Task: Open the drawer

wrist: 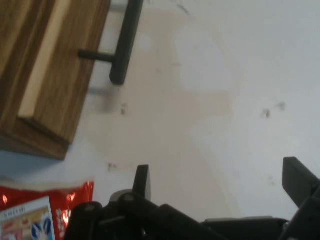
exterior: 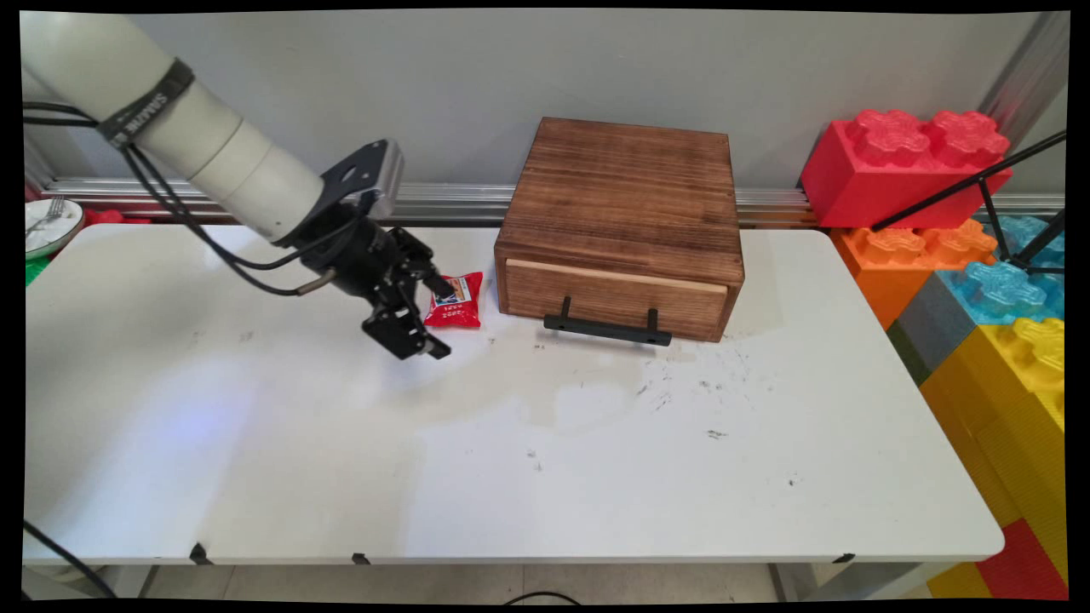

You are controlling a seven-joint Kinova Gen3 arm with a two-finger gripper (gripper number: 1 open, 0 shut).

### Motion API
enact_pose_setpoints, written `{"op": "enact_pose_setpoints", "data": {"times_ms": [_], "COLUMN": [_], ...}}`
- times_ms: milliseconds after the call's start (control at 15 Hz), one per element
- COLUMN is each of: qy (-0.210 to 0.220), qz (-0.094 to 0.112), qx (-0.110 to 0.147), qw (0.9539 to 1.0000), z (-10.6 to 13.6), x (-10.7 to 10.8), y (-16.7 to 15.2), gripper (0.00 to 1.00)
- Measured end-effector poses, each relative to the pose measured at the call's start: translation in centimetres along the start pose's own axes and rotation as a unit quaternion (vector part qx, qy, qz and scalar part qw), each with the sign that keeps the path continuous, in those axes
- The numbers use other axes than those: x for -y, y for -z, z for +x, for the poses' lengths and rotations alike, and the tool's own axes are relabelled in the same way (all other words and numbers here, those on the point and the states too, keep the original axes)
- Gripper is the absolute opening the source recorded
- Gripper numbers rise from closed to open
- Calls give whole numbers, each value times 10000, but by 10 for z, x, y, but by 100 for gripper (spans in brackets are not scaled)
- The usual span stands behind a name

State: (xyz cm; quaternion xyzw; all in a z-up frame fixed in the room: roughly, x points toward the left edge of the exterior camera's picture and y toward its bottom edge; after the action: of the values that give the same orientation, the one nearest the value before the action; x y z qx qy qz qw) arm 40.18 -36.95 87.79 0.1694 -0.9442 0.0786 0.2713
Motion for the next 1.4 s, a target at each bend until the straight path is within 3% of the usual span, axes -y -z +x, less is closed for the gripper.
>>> {"op": "enact_pose_setpoints", "data": {"times_ms": [733, 1400], "qy": [-444, -781], "qz": [148, 224], "qx": [-134, -209], "qw": [9988, 9965], "z": [63, 94], "x": [13, 24], "y": [-46, -112], "gripper": [100, 100]}}
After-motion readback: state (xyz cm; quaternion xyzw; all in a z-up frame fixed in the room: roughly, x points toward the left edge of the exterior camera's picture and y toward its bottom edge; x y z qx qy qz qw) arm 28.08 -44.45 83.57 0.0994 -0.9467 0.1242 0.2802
